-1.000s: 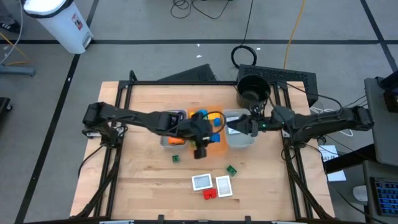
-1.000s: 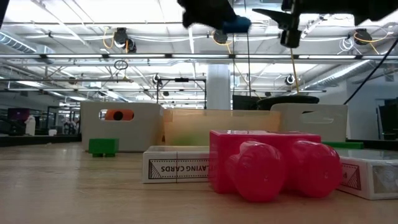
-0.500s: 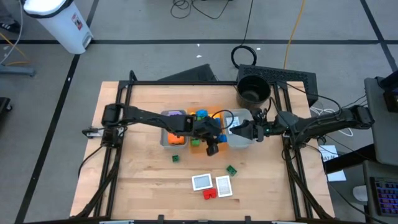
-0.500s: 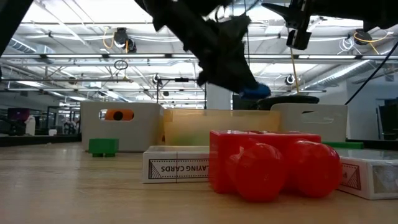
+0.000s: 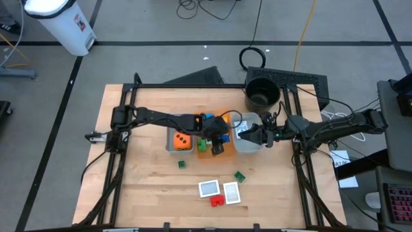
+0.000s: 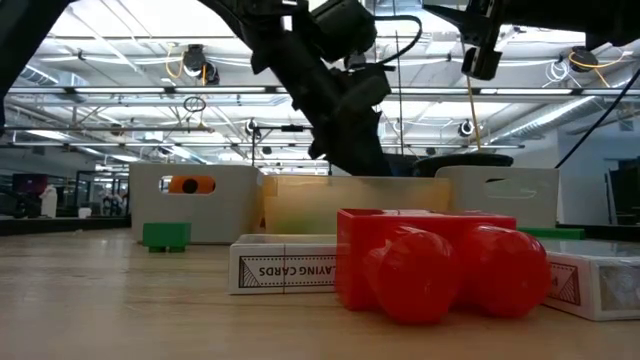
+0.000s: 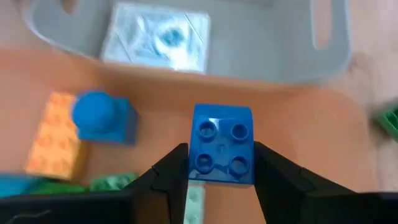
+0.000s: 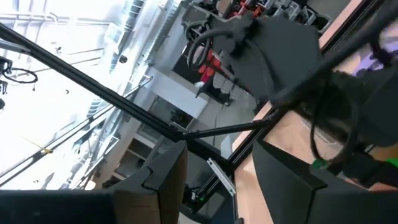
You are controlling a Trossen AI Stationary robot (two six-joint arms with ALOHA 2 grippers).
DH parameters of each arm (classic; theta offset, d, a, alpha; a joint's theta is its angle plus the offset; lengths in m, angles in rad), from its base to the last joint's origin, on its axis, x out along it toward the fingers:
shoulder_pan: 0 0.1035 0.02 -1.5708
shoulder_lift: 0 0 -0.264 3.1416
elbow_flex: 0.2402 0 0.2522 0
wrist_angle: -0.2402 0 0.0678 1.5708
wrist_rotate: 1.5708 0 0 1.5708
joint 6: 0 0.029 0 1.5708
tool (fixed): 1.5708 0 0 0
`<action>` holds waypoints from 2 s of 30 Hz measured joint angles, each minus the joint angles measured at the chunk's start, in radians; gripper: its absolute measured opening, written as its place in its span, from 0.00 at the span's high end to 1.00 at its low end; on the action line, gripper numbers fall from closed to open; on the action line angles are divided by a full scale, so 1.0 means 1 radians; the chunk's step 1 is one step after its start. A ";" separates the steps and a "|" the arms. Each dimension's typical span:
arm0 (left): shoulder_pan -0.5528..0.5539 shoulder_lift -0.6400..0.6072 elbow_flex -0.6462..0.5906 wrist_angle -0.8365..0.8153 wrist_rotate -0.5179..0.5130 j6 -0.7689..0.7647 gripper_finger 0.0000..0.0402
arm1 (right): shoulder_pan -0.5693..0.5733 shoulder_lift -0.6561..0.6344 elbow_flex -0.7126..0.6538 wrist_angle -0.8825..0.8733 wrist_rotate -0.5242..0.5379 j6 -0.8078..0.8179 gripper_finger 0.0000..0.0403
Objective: Pick & Place Toys
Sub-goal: Put the blue game piece into the orange bin, then put the green game piece into the orange bin
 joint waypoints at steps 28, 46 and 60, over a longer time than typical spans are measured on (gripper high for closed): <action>0.065 0.091 0.000 0.101 0.028 0.086 0.62 | -0.073 0.000 0.000 -0.021 0.007 -0.012 0.57; 0.108 0.076 -0.001 0.096 0.059 0.029 0.53 | -0.077 0.000 0.000 -0.021 0.002 -0.009 0.58; 0.105 -0.222 0.000 0.097 0.280 -0.174 0.61 | -0.084 0.000 0.001 -0.006 0.005 -0.039 0.58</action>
